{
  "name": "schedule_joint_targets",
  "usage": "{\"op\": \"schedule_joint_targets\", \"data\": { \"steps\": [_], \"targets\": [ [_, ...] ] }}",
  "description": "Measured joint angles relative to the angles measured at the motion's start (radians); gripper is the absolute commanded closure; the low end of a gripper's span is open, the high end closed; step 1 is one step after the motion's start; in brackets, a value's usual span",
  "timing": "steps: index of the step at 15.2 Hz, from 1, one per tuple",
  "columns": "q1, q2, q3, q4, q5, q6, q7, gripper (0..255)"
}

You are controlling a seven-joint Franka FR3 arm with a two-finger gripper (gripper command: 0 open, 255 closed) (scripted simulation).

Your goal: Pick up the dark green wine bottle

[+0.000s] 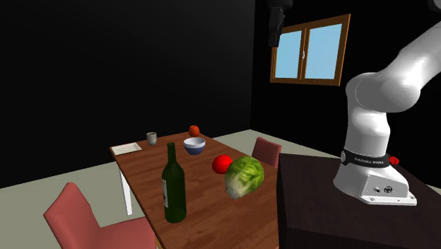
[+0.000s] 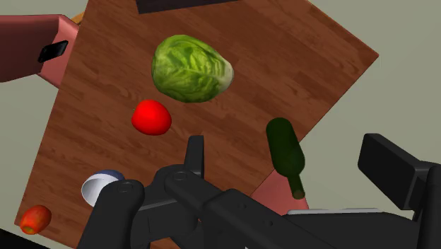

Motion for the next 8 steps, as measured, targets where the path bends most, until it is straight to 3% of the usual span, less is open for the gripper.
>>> {"op": "schedule_joint_targets", "data": {
  "steps": [2, 8],
  "targets": [
    [0.000, 0.013, 0.003, -0.005, 0.002, 0.016, 0.006, 0],
    [0.001, 0.145, 0.019, -0.047, 0.016, 0.177, 0.054, 0]
  ]
}}
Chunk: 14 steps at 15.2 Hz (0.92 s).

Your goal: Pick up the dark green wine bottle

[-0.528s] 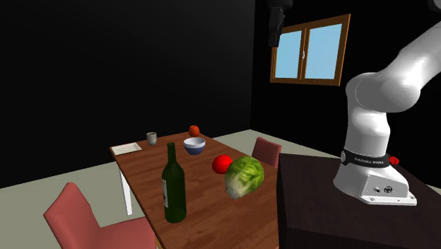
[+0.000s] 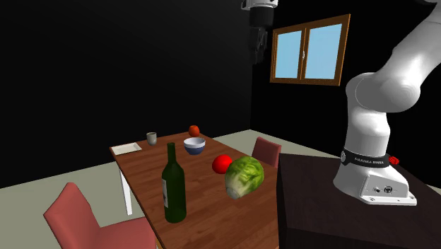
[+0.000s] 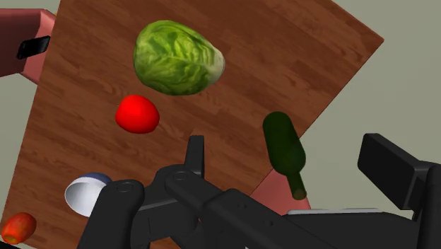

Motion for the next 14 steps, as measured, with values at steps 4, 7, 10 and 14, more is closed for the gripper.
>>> {"op": "schedule_joint_targets", "data": {
  "steps": [4, 7, 10, 14],
  "targets": [
    [0.002, 0.123, 0.018, 0.003, 0.009, 0.110, 0.039, 0],
    [-0.001, 0.235, 0.027, 0.019, 0.010, 0.199, 0.064, 0],
    [-0.001, 0.337, 0.037, 0.051, 0.011, 0.266, 0.091, 0],
    [-0.001, 0.483, 0.049, 0.103, 0.006, 0.351, 0.127, 0]
  ]
}}
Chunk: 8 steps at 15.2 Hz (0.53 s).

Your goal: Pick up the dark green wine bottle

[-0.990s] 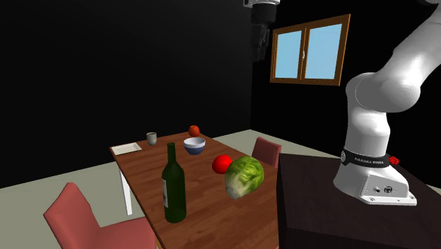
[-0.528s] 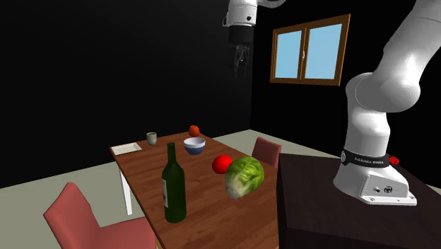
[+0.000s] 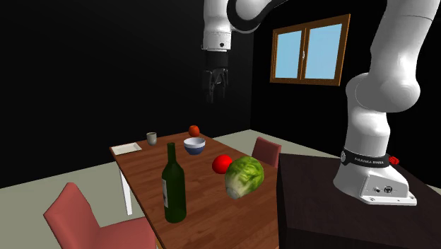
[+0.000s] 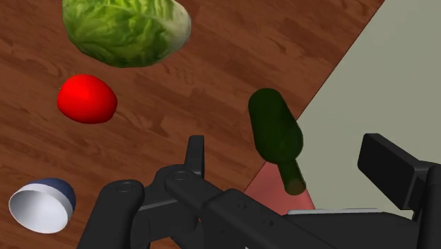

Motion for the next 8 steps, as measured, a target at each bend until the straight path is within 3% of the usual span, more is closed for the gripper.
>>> {"op": "schedule_joint_targets", "data": {
  "steps": [8],
  "targets": [
    [0.008, 0.313, 0.012, 0.179, -0.023, 0.118, 0.069, 0]
  ]
}}
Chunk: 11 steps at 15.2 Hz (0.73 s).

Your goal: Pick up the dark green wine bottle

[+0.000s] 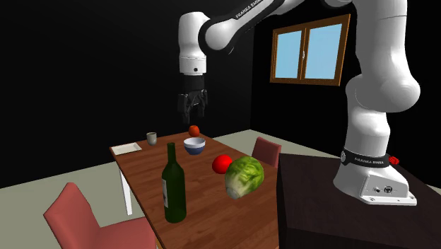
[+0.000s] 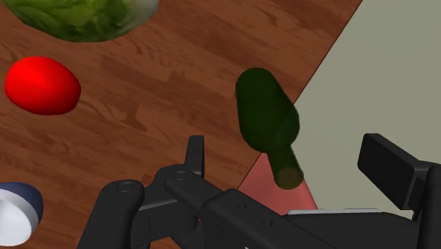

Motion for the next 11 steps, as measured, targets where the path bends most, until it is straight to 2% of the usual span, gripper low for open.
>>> {"op": "schedule_joint_targets", "data": {
  "steps": [8, 11],
  "targets": [
    [0.014, 0.307, -0.008, 0.247, -0.016, 0.045, 0.041, 0],
    [0.021, 0.365, -0.009, 0.291, -0.019, 0.057, 0.052, 0]
  ]
}}
